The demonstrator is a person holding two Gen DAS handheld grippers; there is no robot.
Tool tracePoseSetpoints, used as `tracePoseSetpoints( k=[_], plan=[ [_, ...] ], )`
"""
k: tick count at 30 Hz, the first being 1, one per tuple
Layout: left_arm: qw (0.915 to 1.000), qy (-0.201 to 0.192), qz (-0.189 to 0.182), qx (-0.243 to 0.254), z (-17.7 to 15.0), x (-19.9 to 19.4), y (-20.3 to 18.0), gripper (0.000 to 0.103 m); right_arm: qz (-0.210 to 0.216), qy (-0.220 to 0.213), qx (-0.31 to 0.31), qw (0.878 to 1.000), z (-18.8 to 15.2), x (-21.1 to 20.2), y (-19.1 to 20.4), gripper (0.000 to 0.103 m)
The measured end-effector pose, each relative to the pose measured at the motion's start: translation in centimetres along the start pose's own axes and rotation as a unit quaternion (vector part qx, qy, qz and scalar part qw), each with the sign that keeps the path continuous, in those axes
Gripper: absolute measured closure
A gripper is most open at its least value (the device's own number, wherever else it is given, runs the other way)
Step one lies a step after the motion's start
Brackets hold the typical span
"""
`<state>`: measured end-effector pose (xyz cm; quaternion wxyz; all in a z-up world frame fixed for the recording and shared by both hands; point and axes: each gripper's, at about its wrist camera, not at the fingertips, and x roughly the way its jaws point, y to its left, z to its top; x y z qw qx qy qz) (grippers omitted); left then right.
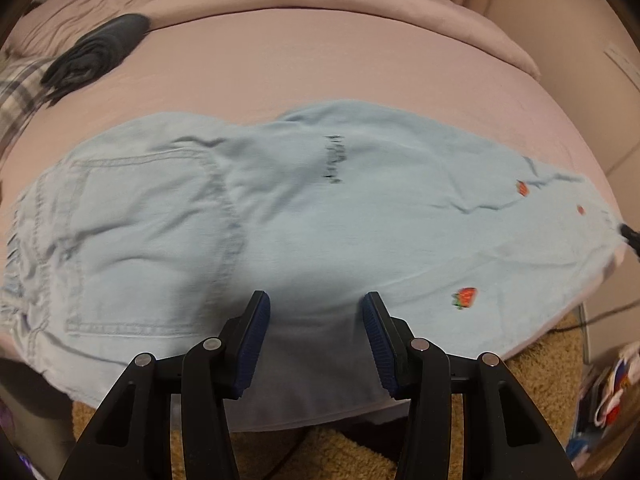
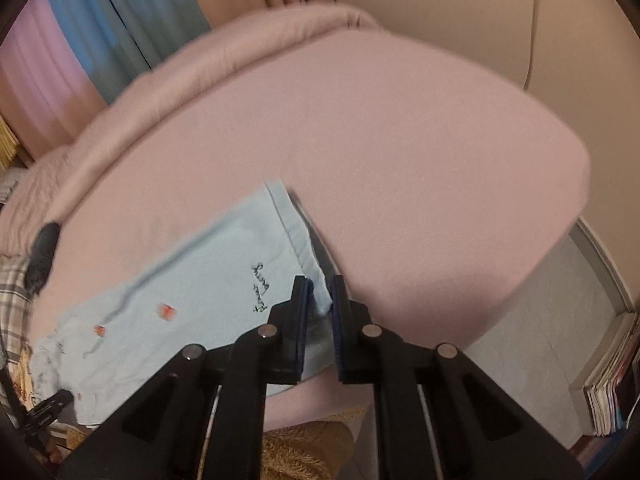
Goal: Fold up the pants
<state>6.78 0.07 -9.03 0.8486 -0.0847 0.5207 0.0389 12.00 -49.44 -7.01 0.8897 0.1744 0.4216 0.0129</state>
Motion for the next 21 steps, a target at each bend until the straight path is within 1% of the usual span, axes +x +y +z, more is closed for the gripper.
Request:
tracePoseSetpoints(
  k=[2, 4, 5, 7, 8, 10, 11, 12, 13, 14, 16, 17, 19, 21],
  plan=[
    [0.9998, 0.002, -0.011, -0.013, 0.1, 0.0, 0.5, 0.055, 0.015, -0.003, 0.005, 1.000, 0.1, -0.7, -0.4, 0.092],
    [0.9998, 0.001, -0.014, -0.013, 0.0, -0.1, 0.6, 0.055, -0.001, 0.016, -0.001, 1.000, -0.3, 0.5, -0.5, 0.092],
    [0.9999, 0.000, -0.013, -0.011, 0.0, -0.1, 0.5, 0.055, -0.020, 0.037, -0.006, 0.999, -0.9, 2.0, -0.6, 0.092],
    [0.9999, 0.001, -0.010, -0.008, -0.3, -0.3, 0.7, 0.055, -0.035, 0.057, -0.007, 0.998, -2.1, 3.7, -1.3, 0.091],
    [0.9999, 0.002, -0.009, -0.007, -0.4, -0.4, 0.8, 0.055, -0.036, 0.055, -0.011, 0.998, -2.5, 4.4, -1.3, 0.090],
    [0.9999, 0.005, -0.010, -0.010, -0.4, -0.8, 1.4, 0.055, -0.046, 0.046, -0.012, 0.998, -2.3, 4.1, -0.9, 0.090],
    [0.9998, 0.005, -0.012, -0.016, -0.5, -1.1, 1.9, 0.055, -0.060, 0.050, -0.013, 0.997, -2.1, 3.9, -0.6, 0.083],
    [0.9996, 0.004, -0.015, -0.024, -0.5, -1.5, 2.5, 0.055, -0.089, 0.057, -0.021, 0.994, -1.9, 3.5, 0.0, 0.066],
    [0.9993, 0.001, -0.018, -0.032, -0.5, -1.9, 3.0, 0.055, -0.108, 0.053, -0.034, 0.992, -1.8, 2.9, 0.9, 0.060],
    [0.9990, -0.005, -0.020, -0.040, -0.5, -2.2, 3.6, 0.055, -0.113, 0.042, -0.044, 0.992, -1.7, 2.4, 1.8, 0.055],
    [0.9981, -0.019, -0.007, -0.058, -0.3, -2.7, 4.9, 0.055, -0.099, 0.023, -0.068, 0.992, -1.8, 1.1, 4.2, 0.055],
    [0.9976, -0.023, 0.001, -0.066, -0.2, -2.8, 5.5, 0.055, -0.083, 0.019, -0.078, 0.993, -2.0, 0.5, 5.6, 0.055],
    [0.9959, -0.024, 0.018, -0.086, -0.2, -2.5, 6.8, 0.055, -0.036, 0.015, -0.096, 0.995, -3.0, 0.0, 8.7, 0.055],
    [0.9945, -0.015, 0.021, -0.101, -0.3, -1.3, 7.6, 0.055, 0.023, 0.026, -0.125, 0.992, -5.1, 0.4, 12.2, 0.057]
  ],
)
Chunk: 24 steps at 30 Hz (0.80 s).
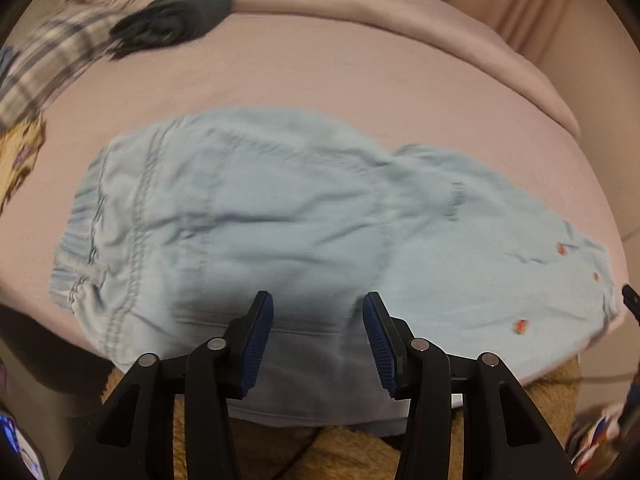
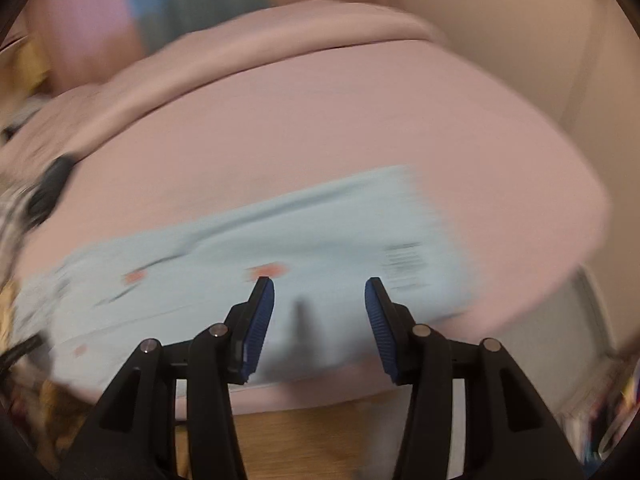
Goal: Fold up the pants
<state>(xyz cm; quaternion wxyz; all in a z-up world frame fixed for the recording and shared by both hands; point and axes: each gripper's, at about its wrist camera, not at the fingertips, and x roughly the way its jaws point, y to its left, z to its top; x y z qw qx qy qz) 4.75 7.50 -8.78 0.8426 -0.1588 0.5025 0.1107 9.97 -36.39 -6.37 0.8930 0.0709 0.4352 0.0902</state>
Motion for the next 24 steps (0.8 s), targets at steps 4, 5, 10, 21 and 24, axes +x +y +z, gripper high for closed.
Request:
tracePoseSetpoints(
  k=[4, 5, 10, 21, 24],
  plan=[
    [0.9996, -0.008, -0.021, -0.018, -0.6, 0.2, 1.5, 0.063, 0.037, 0.067, -0.028, 0.997, -2.8, 4.9, 3.4, 0.060],
    [0.9996, -0.006, -0.022, -0.018, -0.6, 0.1, 1.7, 0.064, 0.024, 0.066, -0.028, 0.997, -3.3, 5.9, 3.2, 0.063],
    [0.9978, 0.003, -0.062, -0.025, 0.0, -2.5, 4.4, 0.064, 0.014, 0.088, 0.010, 0.996, -1.2, 5.4, 3.6, 0.057],
    [0.9992, -0.027, 0.002, -0.029, 4.2, -1.5, 8.3, 0.064, 0.203, 0.120, -0.126, 0.964, 5.7, 7.8, 24.2, 0.046],
    [0.9988, -0.040, 0.012, -0.026, 3.4, -0.4, 8.5, 0.064, 0.216, 0.152, -0.157, 0.952, 5.7, 10.5, 29.3, 0.046]
  ],
)
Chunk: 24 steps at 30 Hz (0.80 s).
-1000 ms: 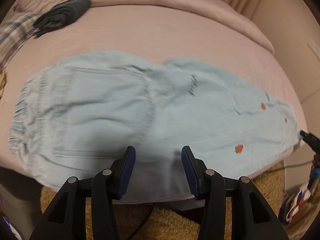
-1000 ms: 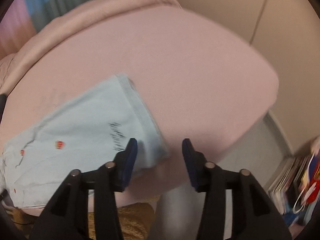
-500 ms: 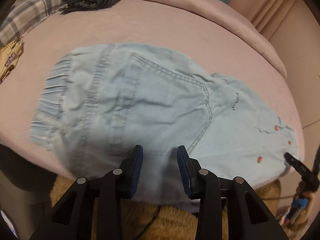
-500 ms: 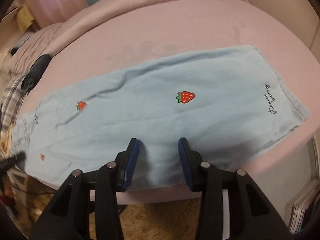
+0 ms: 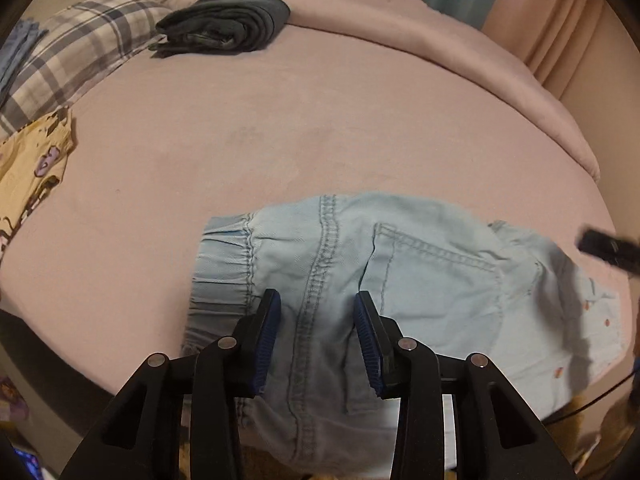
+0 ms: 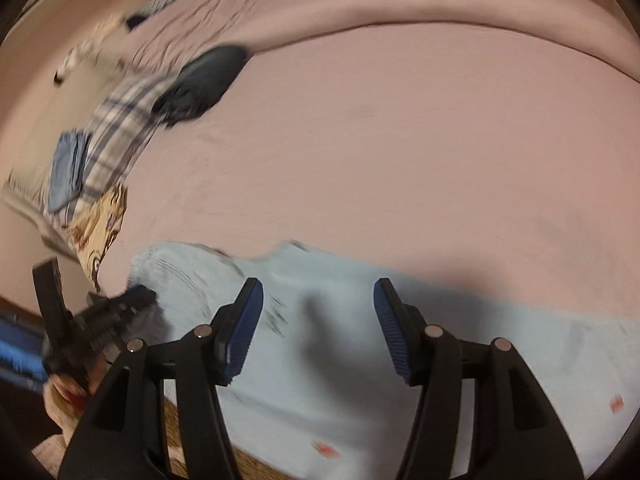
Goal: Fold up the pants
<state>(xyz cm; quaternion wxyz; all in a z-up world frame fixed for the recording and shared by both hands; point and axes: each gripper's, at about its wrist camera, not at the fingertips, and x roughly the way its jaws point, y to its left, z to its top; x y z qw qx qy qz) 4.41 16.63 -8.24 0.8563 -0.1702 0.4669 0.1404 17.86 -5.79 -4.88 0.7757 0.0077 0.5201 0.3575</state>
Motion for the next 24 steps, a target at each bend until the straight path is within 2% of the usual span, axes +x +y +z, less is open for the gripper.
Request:
tracePoseSetpoints(
  k=[5, 9, 10, 11, 12, 13, 20, 22, 24],
  plan=[
    [0.9987, -0.028, 0.023, 0.036, -1.3, -0.9, -0.4, 0.064, -0.018, 0.054, -0.041, 0.998, 2.7, 4.4, 1.4, 0.046],
    [0.9992, -0.028, -0.002, 0.030, -1.5, -1.1, 0.4, 0.064, -0.028, 0.104, -0.065, 0.992, 2.1, 6.8, 0.8, 0.044],
    [0.9993, -0.026, -0.013, 0.023, -1.1, -1.0, 0.6, 0.064, -0.028, 0.100, -0.074, 0.992, 2.0, 6.8, 1.0, 0.044],
    [0.9994, -0.024, -0.021, 0.017, -0.8, -0.9, 1.1, 0.064, -0.028, 0.083, -0.085, 0.993, 1.7, 6.5, 1.0, 0.051],
    [0.9994, -0.020, -0.024, 0.012, -0.7, -0.9, 1.5, 0.064, -0.029, 0.072, -0.090, 0.993, 1.6, 6.0, 0.9, 0.085],
    [0.9994, -0.018, -0.026, 0.011, -0.8, -0.9, 1.8, 0.064, -0.027, 0.061, -0.090, 0.994, 1.5, 5.7, 0.8, 0.096],
    [0.9992, -0.019, -0.032, 0.015, -1.5, -1.6, 2.0, 0.064, 0.002, -0.041, -0.029, 0.999, 1.8, 1.3, -0.4, 0.097],
    [0.9992, -0.016, -0.032, 0.017, -1.2, -1.4, 2.1, 0.064, -0.014, -0.042, -0.033, 0.998, 1.6, 2.2, -0.3, 0.097],
    [0.9993, -0.008, -0.034, 0.016, -0.7, -1.4, 2.0, 0.064, -0.051, -0.030, -0.041, 0.997, 1.2, 4.2, -0.8, 0.100]
  ],
)
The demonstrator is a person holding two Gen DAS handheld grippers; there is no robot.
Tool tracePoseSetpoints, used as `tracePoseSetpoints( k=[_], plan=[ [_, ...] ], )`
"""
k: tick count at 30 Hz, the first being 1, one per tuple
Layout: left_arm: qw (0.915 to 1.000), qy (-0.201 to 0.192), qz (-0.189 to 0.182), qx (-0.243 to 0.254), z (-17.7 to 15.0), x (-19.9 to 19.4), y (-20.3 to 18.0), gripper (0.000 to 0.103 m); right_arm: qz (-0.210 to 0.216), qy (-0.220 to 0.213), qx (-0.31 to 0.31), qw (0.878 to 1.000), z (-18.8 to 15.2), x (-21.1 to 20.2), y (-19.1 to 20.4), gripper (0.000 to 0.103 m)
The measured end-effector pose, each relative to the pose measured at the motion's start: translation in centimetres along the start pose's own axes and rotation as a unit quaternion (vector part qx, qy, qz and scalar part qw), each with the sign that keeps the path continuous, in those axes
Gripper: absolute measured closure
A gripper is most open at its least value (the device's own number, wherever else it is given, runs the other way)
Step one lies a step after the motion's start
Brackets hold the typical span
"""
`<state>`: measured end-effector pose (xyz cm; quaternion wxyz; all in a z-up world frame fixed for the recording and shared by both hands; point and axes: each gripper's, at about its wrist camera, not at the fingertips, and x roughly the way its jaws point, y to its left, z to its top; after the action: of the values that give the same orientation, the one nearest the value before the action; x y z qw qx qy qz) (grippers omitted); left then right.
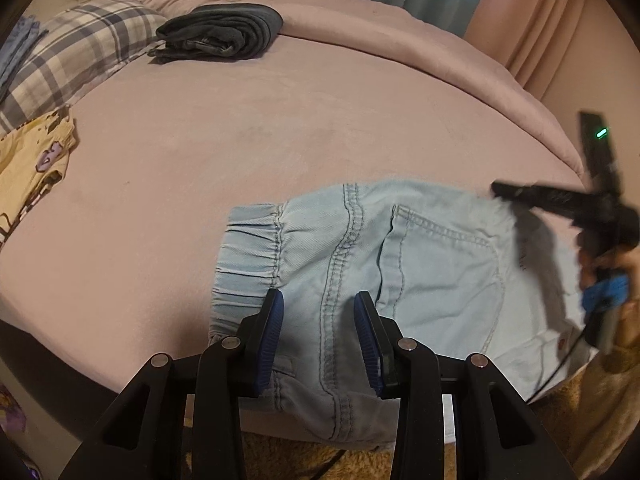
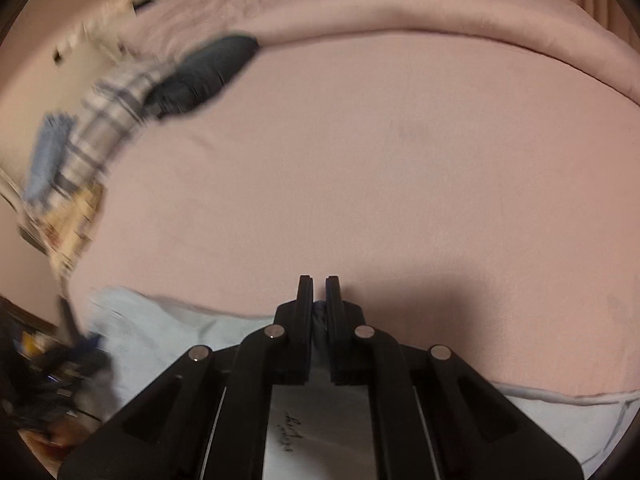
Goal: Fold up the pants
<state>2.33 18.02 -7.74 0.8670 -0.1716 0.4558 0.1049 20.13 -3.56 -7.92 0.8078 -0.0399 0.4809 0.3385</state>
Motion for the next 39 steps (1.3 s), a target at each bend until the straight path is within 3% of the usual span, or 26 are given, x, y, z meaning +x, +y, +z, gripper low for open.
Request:
tracePoseSetpoints(
  k=[2, 4, 6, 9, 12, 15, 17, 18, 20, 21, 27, 29, 31, 35, 39],
  plan=[
    [0.9999, 0.014, -0.006, 0.000, 0.7, -0.1, -0.1, 0.064, -0.049, 0.012, -0.006, 0.999, -0.5, 2.1, -0.7, 0.103],
    [0.9993, 0.032, -0.016, -0.007, 1.8, -0.6, -0.3, 0.064, -0.027, -0.003, 0.021, 0.999, -0.6, 1.9, -1.8, 0.103],
    [0.9992, 0.022, -0.035, -0.004, 3.2, -1.6, -1.2, 0.064, -0.009, -0.005, 0.036, 0.999, -0.3, 1.2, -2.6, 0.100],
    [0.9979, 0.003, -0.057, 0.032, 5.0, -1.9, -4.4, 0.064, -0.015, -0.024, 0.045, 0.999, 0.3, -1.0, -2.0, 0.098],
    [0.9966, 0.018, -0.060, 0.054, 6.1, 0.6, -7.4, 0.064, 0.015, -0.064, 0.046, 0.997, 0.2, -4.2, -0.4, 0.097],
    [0.9964, 0.041, -0.047, 0.058, 6.3, 3.9, -8.7, 0.065, 0.058, -0.045, 0.024, 0.997, -1.3, -4.7, 1.8, 0.096],
    [0.9973, 0.060, -0.019, 0.037, 6.2, 6.3, -8.2, 0.071, 0.092, -0.006, 0.015, 0.996, -2.8, -2.6, 3.1, 0.097],
    [0.9973, 0.069, -0.015, 0.023, 6.0, 7.4, -7.5, 0.074, 0.088, 0.007, 0.012, 0.996, -3.3, -1.3, 3.4, 0.101],
    [0.9985, 0.053, -0.005, 0.011, 5.8, 7.7, -6.4, 0.097, 0.029, 0.031, 0.003, 0.999, -4.4, 1.7, 3.8, 0.103],
    [0.9987, 0.051, 0.007, 0.007, 5.8, 7.6, -5.9, 0.097, 0.035, 0.012, 0.003, 0.999, -4.7, 2.0, 3.6, 0.103],
    [0.9950, 0.065, -0.061, -0.045, 6.2, 6.2, -2.5, 0.097, 0.076, -0.011, 0.048, 0.996, -4.3, 1.8, 1.8, 0.103],
    [0.9961, 0.052, -0.054, -0.045, 6.3, 5.6, -2.0, 0.097, 0.055, -0.036, 0.045, 0.997, -3.5, 1.5, 1.8, 0.103],
    [0.9984, 0.037, -0.022, -0.037, 6.3, 4.6, -1.5, 0.097, 0.035, -0.047, 0.048, 0.997, -2.6, 2.1, 2.2, 0.103],
    [0.9970, 0.046, -0.048, -0.040, 5.2, 4.3, -0.5, 0.097, 0.027, -0.037, 0.043, 0.998, -1.7, 2.7, 2.0, 0.103],
    [0.9976, 0.046, -0.042, -0.030, 4.5, 3.3, -0.3, 0.097, 0.028, -0.039, 0.060, 0.997, -1.5, 2.3, 1.0, 0.103]
  ],
)
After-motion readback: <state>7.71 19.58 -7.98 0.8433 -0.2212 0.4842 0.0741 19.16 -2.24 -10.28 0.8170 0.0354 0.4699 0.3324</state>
